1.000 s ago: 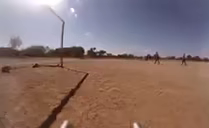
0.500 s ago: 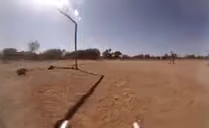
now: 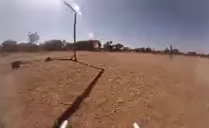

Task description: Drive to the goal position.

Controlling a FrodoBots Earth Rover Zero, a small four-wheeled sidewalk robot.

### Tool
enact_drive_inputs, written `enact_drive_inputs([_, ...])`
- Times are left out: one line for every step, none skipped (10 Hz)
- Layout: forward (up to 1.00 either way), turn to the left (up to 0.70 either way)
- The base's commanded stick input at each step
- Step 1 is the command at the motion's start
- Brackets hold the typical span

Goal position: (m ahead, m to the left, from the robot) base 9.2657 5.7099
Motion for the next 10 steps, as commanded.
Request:
enact_drive_inputs([0.7, 0.0])
enact_drive_inputs([0.7, 0.0])
enact_drive_inputs([0.7, 0.0])
enact_drive_inputs([0.7, 0.0])
enact_drive_inputs([0.7, 0.0])
enact_drive_inputs([0.7, 0.0])
enact_drive_inputs([0.7, 0.0])
enact_drive_inputs([0.7, 0.0])
enact_drive_inputs([0.7, 0.0])
enact_drive_inputs([0.7, 0.0])
